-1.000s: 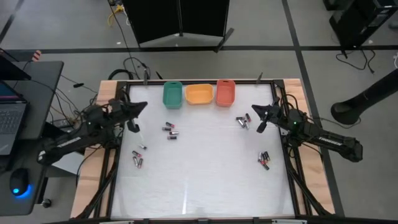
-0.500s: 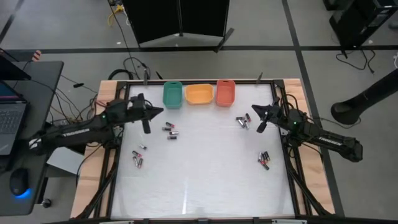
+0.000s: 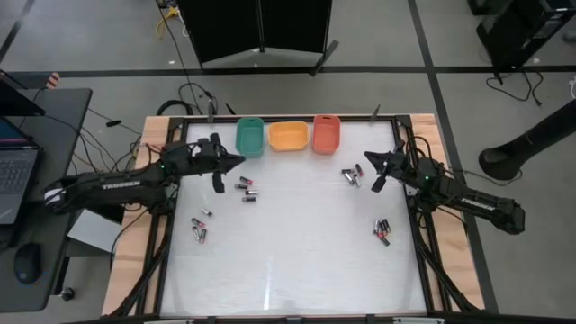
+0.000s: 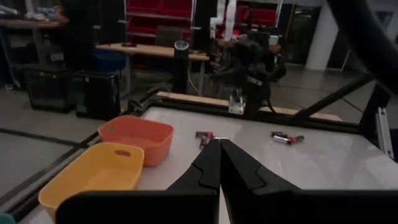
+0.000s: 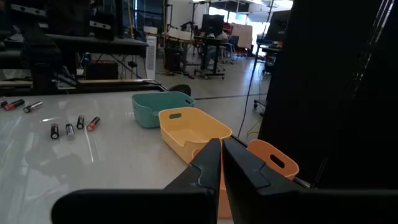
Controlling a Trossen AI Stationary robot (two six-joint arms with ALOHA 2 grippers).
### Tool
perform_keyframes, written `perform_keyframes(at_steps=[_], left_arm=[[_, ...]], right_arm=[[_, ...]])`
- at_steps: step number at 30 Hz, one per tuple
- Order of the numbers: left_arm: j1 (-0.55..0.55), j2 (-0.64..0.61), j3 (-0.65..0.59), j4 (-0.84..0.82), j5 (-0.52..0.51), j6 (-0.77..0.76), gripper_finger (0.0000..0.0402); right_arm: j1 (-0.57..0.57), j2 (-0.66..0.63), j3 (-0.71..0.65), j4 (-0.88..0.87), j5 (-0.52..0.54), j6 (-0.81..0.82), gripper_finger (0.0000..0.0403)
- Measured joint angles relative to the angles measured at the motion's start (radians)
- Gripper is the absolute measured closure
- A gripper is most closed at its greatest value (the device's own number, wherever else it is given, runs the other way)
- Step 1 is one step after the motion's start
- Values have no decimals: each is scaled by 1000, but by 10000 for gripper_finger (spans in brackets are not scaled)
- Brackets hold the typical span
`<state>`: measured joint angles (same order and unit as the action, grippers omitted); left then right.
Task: Sort batteries
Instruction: Put the brown battery into the yellow bin
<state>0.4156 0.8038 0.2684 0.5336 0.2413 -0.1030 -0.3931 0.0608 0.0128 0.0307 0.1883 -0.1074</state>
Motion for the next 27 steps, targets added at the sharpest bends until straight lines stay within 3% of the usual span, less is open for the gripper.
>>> perform_keyframes(at_steps=[17, 27], left_arm=[[0, 29, 1, -166, 41, 28, 391], [0, 44, 181, -620, 41, 80, 399]], right_arm=[[0, 0, 0, 0, 0, 0, 375], [0, 0, 0, 0, 0, 0, 375]])
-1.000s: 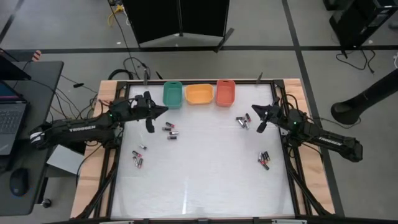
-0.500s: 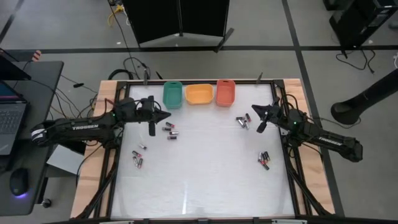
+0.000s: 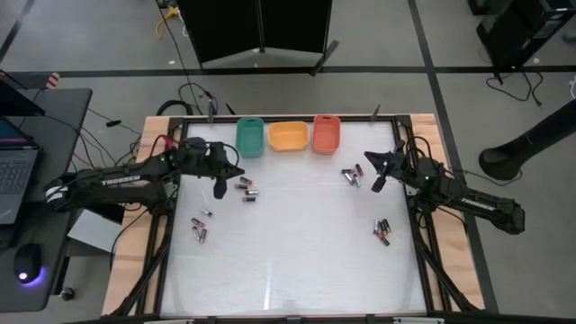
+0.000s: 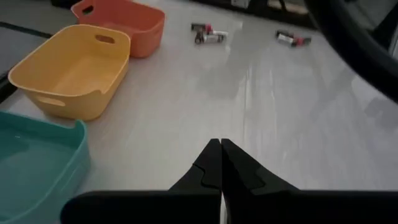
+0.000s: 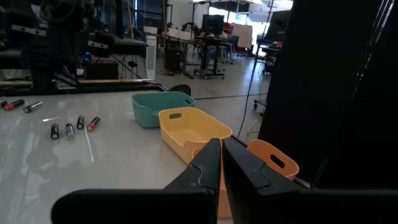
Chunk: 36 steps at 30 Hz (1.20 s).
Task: Sort batteries
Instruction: Put the brown battery into the yellow bin
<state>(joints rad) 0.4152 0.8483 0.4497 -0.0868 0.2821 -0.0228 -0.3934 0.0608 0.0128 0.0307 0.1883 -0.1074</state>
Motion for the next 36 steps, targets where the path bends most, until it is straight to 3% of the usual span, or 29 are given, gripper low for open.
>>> perform_keyframes(at_steps=[4, 11, 19, 25, 32, 36], left_arm=[[-1, 11, 58, -104, -33, 28, 399], [0, 9, 82, -123, -108, 49, 382], [-5, 23, 71, -130, -17, 66, 383], [-14, 131, 70, -150, -5, 41, 381], [-72, 272, 108, -248, -31, 37, 334], [-121, 292, 164, -332, -132, 42, 296]], right_arm=[[0, 0, 0, 0, 0, 0, 375], [0, 0, 0, 0, 0, 0, 375], [0, 0, 0, 0, 0, 0, 375], [0, 0, 0, 0, 0, 0, 375], [0, 0, 0, 0, 0, 0, 375], [0, 0, 0, 0, 0, 0, 375]])
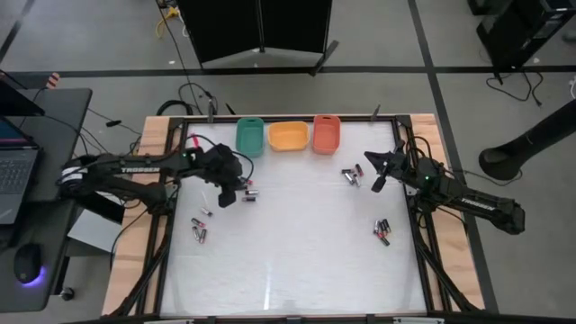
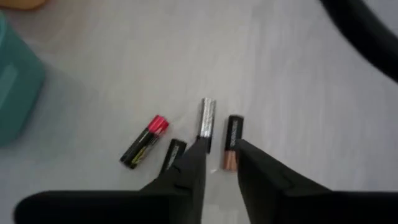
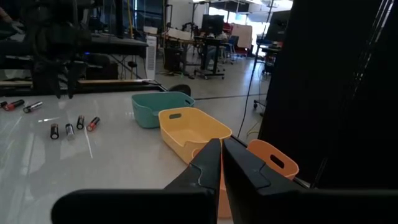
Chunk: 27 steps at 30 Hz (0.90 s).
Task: Sort batteries
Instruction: Put the brown battery into the yellow bin
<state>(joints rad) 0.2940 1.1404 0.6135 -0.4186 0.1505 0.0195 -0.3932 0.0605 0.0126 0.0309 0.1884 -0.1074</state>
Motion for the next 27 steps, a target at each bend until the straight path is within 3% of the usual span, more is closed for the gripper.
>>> perform_keyframes(at_steps=[10, 27], left_arm=[[-33, 12, 18, -97, -106, 30, 264], [-31, 161, 18, -89, -136, 120, 250]], right_arm=[[0, 0, 0, 0, 0, 0, 375], [0, 0, 0, 4, 0, 0, 375]])
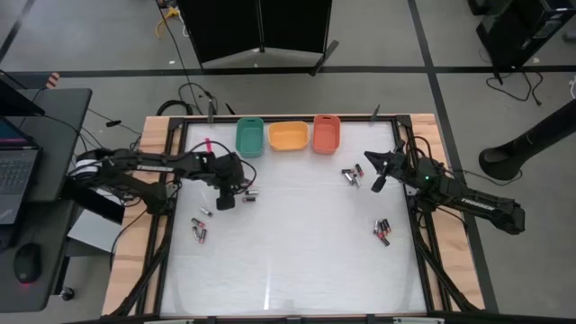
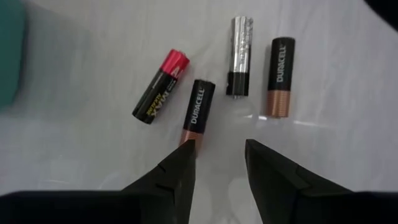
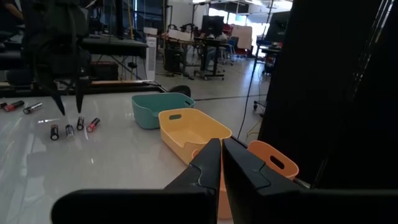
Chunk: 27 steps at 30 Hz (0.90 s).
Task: Sort batteries
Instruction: Put the brown battery into the yellow bin
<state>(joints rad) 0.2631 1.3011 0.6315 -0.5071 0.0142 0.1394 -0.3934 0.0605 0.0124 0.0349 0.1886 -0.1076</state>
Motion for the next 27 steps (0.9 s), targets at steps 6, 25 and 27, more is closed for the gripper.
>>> perform_keyframes(at_steps=[6, 25, 27], left_arm=[[28, 16, -1, 20, -18, -10, 219], [49, 111, -4, 57, 5, 8, 203], [49, 129, -2, 67, 8, 11, 204]], right_arm=[[0, 0, 0, 1, 0, 0, 375], [0, 0, 0, 1, 0, 0, 375], [0, 0, 0, 1, 0, 0, 375]])
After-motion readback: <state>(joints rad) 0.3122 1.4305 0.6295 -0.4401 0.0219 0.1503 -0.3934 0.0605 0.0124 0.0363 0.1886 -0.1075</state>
